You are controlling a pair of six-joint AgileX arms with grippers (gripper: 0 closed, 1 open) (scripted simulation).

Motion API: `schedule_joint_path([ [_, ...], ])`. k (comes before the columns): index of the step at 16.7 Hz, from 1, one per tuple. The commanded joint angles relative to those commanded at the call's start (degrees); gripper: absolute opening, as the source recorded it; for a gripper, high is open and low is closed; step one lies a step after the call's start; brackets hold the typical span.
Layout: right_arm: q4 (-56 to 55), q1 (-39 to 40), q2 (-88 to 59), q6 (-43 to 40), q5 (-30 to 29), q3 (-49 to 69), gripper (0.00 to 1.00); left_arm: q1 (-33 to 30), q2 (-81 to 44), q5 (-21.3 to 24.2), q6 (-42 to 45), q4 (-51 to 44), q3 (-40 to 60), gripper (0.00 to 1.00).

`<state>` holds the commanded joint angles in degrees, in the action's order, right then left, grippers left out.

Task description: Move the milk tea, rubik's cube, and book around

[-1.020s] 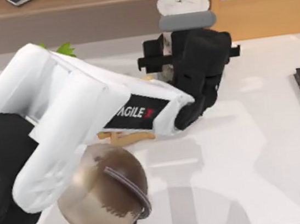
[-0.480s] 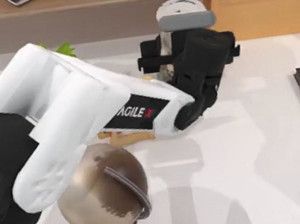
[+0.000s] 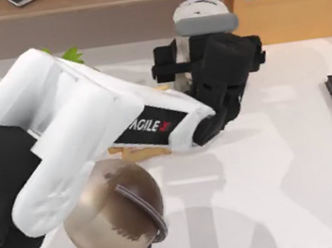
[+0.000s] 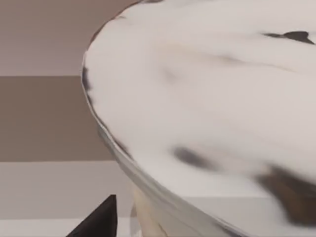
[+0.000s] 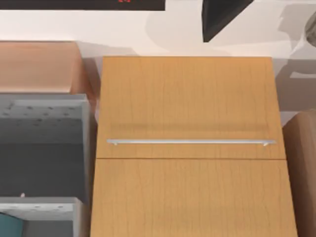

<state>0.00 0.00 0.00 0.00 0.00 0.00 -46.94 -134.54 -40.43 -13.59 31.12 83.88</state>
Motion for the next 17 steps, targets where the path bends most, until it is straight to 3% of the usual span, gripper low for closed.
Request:
schedule_joint_path([
  [10,0.0,0.0,0.0,0.0,0.0,0.0,1.0,-1.8,2.9,-2.0,-1.0,1.7,-5.4,1.0],
  [17,0.0,0.0,0.0,0.0,0.0,0.0,1.0,-3.1,10.2,-2.9,0.6,-9.7,-1.3,1.0],
])
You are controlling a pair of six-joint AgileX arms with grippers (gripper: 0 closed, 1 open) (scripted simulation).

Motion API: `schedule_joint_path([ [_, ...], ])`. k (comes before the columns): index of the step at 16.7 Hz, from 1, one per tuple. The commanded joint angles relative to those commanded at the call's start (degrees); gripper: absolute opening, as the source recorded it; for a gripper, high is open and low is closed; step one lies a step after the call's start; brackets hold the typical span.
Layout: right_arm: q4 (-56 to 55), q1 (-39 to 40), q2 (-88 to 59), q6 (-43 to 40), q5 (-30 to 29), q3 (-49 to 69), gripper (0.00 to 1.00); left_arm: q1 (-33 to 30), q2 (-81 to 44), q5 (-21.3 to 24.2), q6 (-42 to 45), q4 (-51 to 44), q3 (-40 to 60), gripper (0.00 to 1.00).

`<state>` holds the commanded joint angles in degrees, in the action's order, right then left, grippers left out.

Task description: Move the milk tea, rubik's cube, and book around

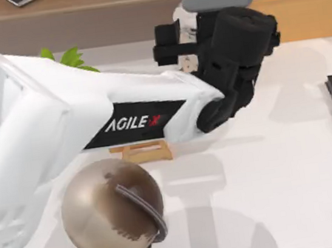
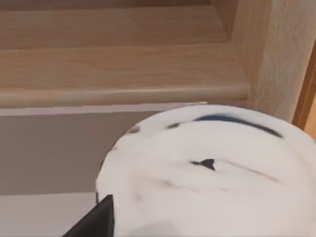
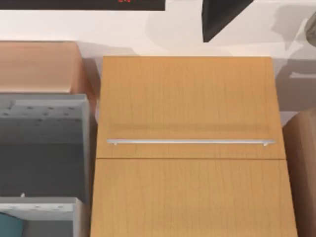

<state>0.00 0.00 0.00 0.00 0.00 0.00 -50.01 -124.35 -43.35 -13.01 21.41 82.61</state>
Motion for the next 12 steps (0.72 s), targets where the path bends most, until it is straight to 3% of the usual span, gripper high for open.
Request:
schedule_joint_path([
  [5,0.0,0.0,0.0,0.0,0.0,0.0,1.0,-1.1,1.3,-0.2,-2.1,2.6,-5.4,1.0],
  [12,0.0,0.0,0.0,0.0,0.0,0.0,1.0,-0.6,2.1,-0.3,-1.7,2.8,-4.8,1.0],
])
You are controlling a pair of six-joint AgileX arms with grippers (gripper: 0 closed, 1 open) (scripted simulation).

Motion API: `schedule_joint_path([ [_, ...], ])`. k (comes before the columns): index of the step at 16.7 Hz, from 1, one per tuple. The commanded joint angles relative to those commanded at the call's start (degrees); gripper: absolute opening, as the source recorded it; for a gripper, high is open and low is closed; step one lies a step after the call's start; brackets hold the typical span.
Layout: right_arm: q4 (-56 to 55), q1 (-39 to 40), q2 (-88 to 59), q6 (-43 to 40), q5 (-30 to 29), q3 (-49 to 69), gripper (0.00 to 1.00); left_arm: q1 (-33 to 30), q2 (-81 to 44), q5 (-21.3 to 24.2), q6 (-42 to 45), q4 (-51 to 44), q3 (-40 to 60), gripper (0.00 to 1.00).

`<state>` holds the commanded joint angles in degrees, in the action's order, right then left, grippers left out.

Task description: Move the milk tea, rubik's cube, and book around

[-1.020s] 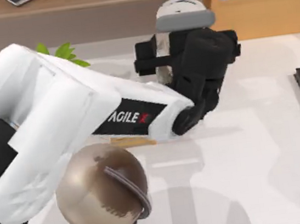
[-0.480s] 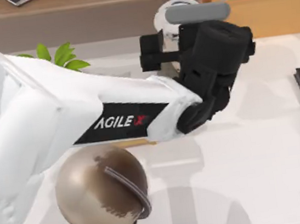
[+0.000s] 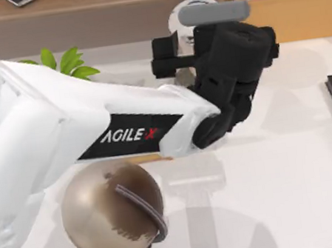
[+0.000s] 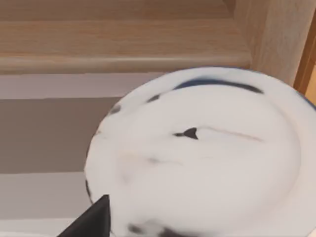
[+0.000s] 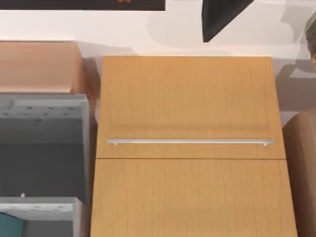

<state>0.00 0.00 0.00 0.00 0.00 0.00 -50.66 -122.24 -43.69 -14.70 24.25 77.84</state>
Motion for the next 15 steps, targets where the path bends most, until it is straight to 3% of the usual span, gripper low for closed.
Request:
schedule_joint_path([
  [3,0.0,0.0,0.0,0.0,0.0,0.0,1.0,3.4,4.2,3.9,5.1,-5.5,4.0,1.0],
  [6,0.0,0.0,0.0,0.0,0.0,0.0,1.0,11.6,8.9,10.1,13.2,-16.3,9.3,1.0],
  [11,0.0,0.0,0.0,0.0,0.0,0.0,1.0,30.3,14.0,22.4,26.1,-44.4,17.4,1.0],
  [15,0.0,0.0,0.0,0.0,0.0,0.0,1.0,44.2,14.0,31.6,31.7,-68.0,21.2,1.0],
])
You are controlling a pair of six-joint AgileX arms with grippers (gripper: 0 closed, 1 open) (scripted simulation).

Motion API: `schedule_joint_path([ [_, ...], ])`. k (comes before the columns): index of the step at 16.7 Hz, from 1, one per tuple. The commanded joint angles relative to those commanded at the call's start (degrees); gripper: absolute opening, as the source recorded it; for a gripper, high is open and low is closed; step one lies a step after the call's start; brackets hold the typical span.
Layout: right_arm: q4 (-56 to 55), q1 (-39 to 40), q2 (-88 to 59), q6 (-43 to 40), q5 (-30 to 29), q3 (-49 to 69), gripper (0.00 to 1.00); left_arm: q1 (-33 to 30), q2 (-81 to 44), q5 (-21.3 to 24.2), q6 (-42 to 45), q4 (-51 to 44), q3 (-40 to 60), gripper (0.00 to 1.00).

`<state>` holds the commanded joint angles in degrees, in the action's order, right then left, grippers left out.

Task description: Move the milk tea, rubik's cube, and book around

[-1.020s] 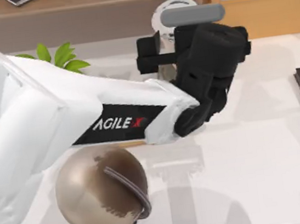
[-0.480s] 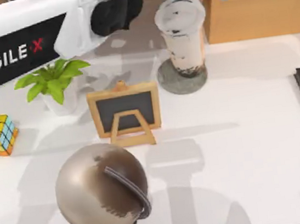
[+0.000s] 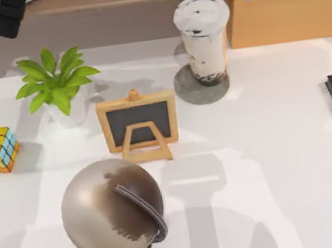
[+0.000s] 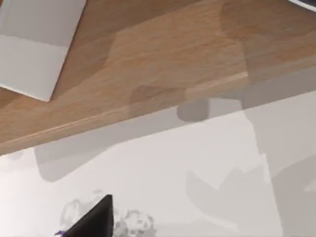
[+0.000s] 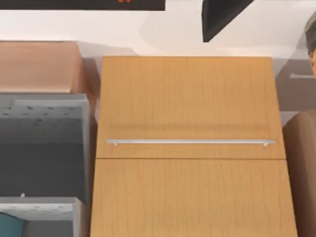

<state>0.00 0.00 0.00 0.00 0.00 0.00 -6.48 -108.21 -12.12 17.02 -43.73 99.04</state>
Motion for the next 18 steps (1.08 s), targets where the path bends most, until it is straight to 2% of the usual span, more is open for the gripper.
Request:
schedule_joint_path([
  [3,0.0,0.0,0.0,0.0,0.0,0.0,1.0,6.1,-2.6,5.7,0.1,-13.6,0.3,1.0],
  [7,0.0,0.0,0.0,0.0,0.0,0.0,1.0,8.1,-8.2,11.3,-2.4,-24.1,-1.4,1.0],
  [14,0.0,0.0,0.0,0.0,0.0,0.0,1.0,7.9,-9.5,12.1,-3.2,-25.4,-1.9,1.0],
  [18,0.0,0.0,0.0,0.0,0.0,0.0,1.0,9.4,-9.2,12.2,-2.1,-22.3,-5.7,1.0],
])
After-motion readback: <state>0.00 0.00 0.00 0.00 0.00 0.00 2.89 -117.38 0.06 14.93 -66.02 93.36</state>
